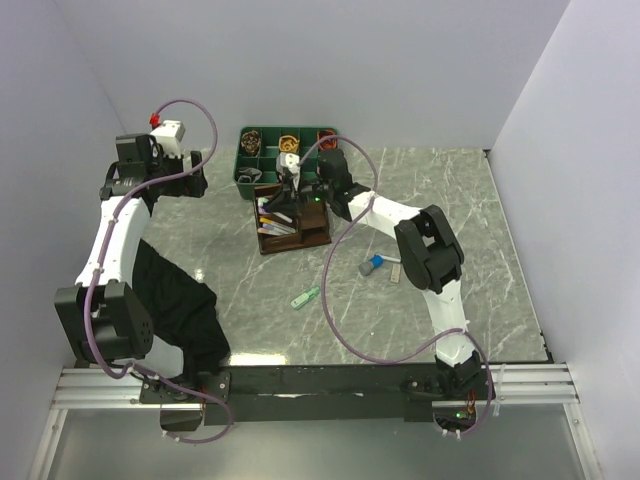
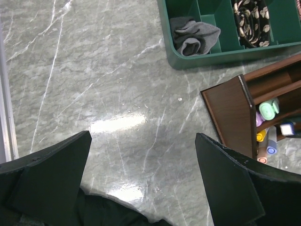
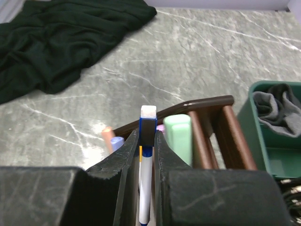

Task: Sort the stationery into containers
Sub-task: Place the pen in the storage box.

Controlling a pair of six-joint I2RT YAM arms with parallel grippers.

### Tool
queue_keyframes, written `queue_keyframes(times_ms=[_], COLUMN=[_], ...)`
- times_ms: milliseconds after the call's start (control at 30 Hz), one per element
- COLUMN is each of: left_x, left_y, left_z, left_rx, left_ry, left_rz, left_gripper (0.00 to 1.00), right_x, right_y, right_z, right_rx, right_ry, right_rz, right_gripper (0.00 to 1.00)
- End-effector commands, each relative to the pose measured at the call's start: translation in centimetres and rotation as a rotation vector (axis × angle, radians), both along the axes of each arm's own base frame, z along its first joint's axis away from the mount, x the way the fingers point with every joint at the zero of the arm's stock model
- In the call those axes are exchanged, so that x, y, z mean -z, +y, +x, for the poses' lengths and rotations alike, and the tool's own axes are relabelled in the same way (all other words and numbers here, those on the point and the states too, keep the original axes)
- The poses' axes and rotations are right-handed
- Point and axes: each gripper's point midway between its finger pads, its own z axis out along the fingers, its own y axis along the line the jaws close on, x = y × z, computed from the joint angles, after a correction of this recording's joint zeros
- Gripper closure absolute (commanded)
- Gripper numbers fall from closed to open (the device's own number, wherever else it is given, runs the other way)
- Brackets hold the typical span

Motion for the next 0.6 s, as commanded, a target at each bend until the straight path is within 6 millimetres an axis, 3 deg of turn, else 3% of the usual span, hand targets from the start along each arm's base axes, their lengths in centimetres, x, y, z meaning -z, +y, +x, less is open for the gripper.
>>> queue_keyframes(times_ms=[0,433,567], left_x=[-4.0,-5.0,-5.0], left_y=[-0.4,-0.5,-0.6], left_z=[0.9,0.1,-0.3], left_rx=[0.015,0.014,0.019], left_ry=[-0.114,-0.149,-0.149], left_rz=[-0.021,-0.022,-0.027], left_gripper=[0.0,0.0,0.0], right_x=[-1.1,0.3,0.5], right_y=[0.3,-0.6,-0.4], right_z=[1.5,0.2,0.0], right_rx=[0.025,0.015,0.016], right_ry=[-0.047,-0.063,-0.072], right_rz=[-0.03,-0.113,-0.126], right_gripper=[0.99,0.94,0.67])
